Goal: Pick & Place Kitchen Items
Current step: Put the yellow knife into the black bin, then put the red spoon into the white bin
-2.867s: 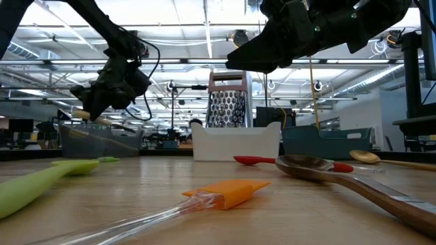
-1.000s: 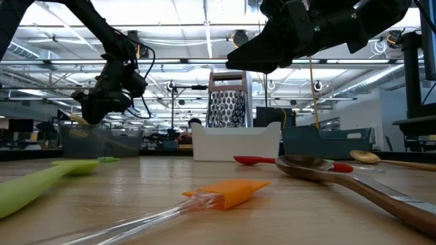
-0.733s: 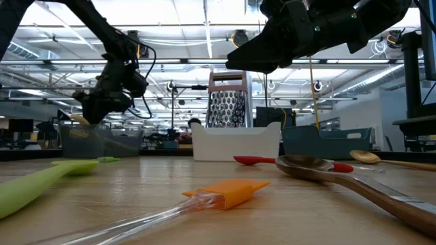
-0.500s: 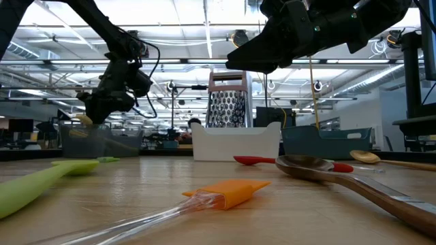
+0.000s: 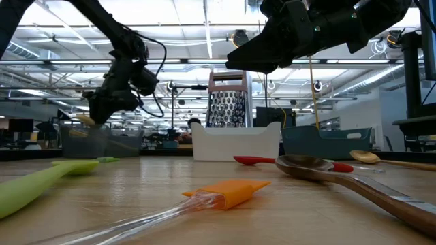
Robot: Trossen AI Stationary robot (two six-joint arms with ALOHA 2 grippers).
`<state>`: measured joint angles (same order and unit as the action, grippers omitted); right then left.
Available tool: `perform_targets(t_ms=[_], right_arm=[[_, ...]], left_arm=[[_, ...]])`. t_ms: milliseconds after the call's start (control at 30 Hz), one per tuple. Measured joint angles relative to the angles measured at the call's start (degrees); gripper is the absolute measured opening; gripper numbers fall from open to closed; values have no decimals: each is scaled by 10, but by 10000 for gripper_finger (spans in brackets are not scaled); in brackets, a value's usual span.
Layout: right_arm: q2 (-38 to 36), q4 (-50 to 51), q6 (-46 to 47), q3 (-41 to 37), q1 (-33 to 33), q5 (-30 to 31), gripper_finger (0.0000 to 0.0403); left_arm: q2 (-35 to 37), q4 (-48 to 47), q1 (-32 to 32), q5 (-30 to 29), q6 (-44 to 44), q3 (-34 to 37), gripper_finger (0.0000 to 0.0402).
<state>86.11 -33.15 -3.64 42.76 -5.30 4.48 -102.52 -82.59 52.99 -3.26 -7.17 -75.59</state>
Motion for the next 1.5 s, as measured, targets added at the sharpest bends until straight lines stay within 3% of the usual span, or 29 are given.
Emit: perform_targets(t_ms=[367,1333,1500], right_arm=[[0,0,0,0,0,0,208],[0,0,0,0,0,0,208],[0,0,0,0,0,0,208]], left_arm=[[0,-2,-41,-109,8,0,115],[3,2,-248,-129,7,0,115],[3,2,-280,-99,7,0,115]])
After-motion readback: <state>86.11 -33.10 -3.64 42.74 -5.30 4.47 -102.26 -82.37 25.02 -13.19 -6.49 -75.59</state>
